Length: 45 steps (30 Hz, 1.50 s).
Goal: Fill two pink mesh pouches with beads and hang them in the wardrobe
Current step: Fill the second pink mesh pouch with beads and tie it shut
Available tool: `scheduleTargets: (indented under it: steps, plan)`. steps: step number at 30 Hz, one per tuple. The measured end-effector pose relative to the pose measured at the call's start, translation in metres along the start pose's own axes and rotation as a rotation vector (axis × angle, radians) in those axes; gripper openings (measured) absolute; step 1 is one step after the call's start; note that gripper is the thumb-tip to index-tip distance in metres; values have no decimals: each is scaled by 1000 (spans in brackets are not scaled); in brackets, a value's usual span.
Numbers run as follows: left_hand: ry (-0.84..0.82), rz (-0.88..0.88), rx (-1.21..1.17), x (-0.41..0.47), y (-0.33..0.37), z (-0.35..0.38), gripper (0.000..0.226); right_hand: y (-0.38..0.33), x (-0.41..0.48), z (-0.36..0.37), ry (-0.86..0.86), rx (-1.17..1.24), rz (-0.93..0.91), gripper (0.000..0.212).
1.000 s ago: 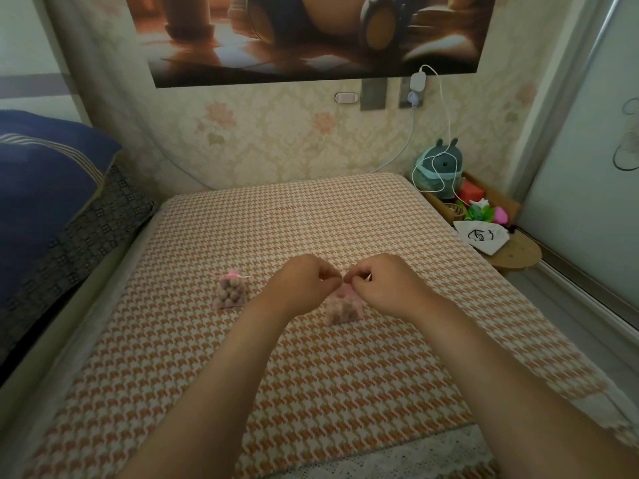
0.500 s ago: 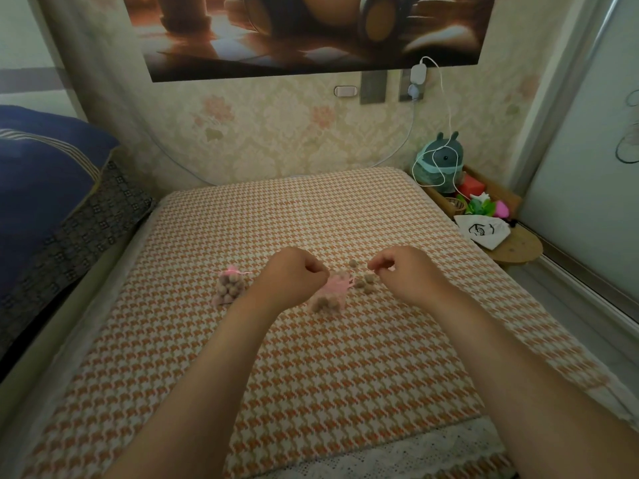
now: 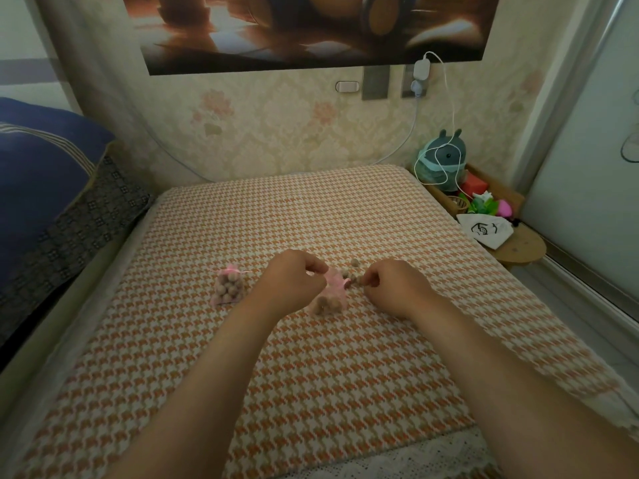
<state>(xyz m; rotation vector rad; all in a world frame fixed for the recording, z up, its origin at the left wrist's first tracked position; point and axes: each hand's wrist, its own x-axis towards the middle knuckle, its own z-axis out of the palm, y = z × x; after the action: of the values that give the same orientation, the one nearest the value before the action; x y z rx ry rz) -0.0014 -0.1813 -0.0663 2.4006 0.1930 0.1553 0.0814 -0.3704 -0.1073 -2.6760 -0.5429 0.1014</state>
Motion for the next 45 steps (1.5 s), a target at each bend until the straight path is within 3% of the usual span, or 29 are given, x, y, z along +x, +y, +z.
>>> scheduleTargets:
  steps: [8,11,18,27,32,39,45]
  plan:
    - [-6,14,-20,-2,-2,-4,28,-33,-14,-27,275,351,-132,11]
    - [-11,20,-24,-3,-1,-4,29,-48,-24,-29,229,374,-243,11]
    - [-16,55,-96,-6,-4,-4,26,-54,-24,-20,220,111,-341,17]
    - [-22,68,-133,1,-10,-3,28,-52,-19,-19,80,11,-255,31]
    - [63,53,-276,12,-15,-2,25,-44,-18,-25,106,91,-212,29]
    - [58,3,-62,33,-42,24,37,-33,-16,-24,98,171,-178,24]
    - [-31,187,57,49,-51,47,40,-30,-11,-22,116,183,-171,24]
